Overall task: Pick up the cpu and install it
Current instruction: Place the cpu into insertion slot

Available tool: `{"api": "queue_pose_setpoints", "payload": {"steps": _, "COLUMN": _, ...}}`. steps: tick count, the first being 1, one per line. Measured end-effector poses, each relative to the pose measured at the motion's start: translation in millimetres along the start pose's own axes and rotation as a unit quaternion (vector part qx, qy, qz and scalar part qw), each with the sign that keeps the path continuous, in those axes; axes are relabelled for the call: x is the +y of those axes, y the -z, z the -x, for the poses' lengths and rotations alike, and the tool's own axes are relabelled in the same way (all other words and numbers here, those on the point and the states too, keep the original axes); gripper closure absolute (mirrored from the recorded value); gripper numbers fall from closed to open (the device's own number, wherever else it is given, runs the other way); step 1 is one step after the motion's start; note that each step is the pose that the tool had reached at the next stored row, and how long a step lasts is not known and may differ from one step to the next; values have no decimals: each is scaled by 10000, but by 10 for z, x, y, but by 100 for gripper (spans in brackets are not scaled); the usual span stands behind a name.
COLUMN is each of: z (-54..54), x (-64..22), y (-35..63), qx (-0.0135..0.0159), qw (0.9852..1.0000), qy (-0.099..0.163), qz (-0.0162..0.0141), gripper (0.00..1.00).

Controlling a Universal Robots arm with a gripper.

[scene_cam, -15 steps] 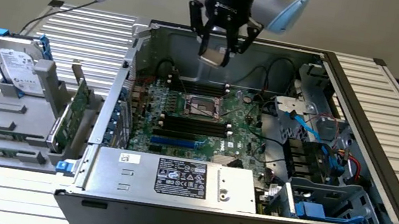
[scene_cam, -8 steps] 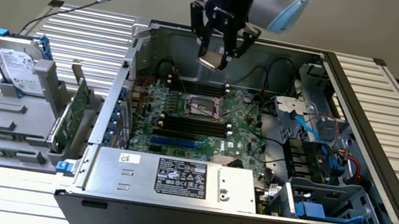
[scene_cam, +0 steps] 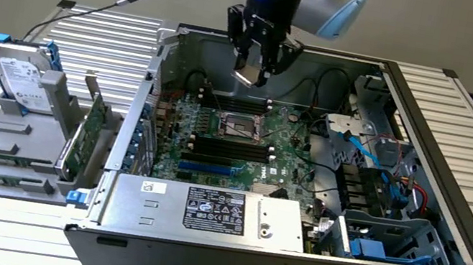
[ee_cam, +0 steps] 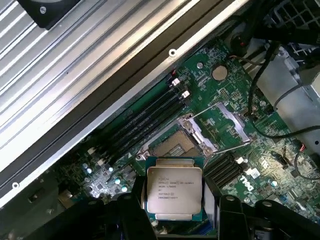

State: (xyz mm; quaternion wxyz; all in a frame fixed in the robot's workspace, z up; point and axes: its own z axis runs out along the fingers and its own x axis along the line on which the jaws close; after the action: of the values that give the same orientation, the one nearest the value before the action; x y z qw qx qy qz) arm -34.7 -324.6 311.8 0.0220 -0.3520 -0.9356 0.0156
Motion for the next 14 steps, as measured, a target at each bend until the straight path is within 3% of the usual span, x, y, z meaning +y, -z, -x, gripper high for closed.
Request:
{"api": "queue_pose_setpoints", "payload": {"steps": 4, "z": 2, "x": 3, "y": -57, "qx": 24, "qw": 9993, "qy": -364, "qz": 20, "gripper": 45}}
{"api": "queue_pose_setpoints", "payload": {"steps": 8, "z": 3, "x": 5, "y": -116, "qx": 46, "qw": 9973, "qy": -730, "qz": 38, "gripper": 45}}
{"api": "queue_pose_setpoints", "payload": {"steps": 13, "z": 6, "x": 9, "y": -194, "qx": 69, "qw": 9930, "qy": -1176, "qz": 55, "gripper": 45}}
{"api": "queue_pose_setpoints", "payload": {"steps": 14, "z": 7, "x": 11, "y": -232, "qx": 79, "qw": 9903, "qy": -1384, "qz": 63, "gripper": 45}}
